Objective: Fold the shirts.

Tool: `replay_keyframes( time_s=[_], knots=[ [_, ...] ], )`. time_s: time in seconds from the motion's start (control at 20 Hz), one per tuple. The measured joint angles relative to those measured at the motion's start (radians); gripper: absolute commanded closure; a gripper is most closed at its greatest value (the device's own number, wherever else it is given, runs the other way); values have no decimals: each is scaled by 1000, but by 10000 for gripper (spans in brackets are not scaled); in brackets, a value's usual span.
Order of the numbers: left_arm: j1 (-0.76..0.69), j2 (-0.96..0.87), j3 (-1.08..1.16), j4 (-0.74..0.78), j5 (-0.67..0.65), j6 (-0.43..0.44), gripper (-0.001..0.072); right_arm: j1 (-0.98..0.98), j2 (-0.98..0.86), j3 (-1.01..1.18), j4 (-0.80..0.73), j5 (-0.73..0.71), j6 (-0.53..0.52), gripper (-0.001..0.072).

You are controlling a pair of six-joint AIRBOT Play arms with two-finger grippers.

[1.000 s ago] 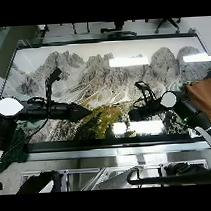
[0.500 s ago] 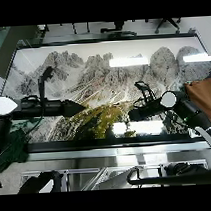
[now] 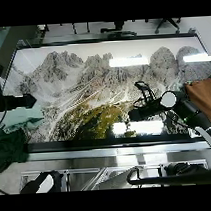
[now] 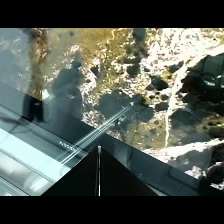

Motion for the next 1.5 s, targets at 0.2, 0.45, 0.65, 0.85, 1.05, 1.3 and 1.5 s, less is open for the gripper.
replay_keyframes(
  time_s=[0.2, 0.45, 0.65, 0.85, 1.05, 1.3, 1.5],
  knots=[
    [134, -172, 7, 90, 19, -7, 2, 0, 0, 0, 0, 0, 0, 691],
    [193, -384, 9, 145, 68, 17, 3, 0, 0, 0, 0, 0, 0, 691],
    [197, -509, 34, 220, 95, 18, 695, 0, 0, 0, 0, 0, 0, 691],
    [165, -563, 169, 246, 52, -34, 696, 0, 0, 0, 0, 0, 0, 691],
    [66, -509, 356, 156, -34, -62, 695, 0, 0, 0, 0, 0, 0, 691],
    [-127, -349, 550, -116, -173, -76, 695, 0, 0, 0, 0, -4, 0, 691],
    [-325, -257, 610, -235, -216, -125, 695, 0, 0, 0, 16, -13, 2, 690]
  ],
)
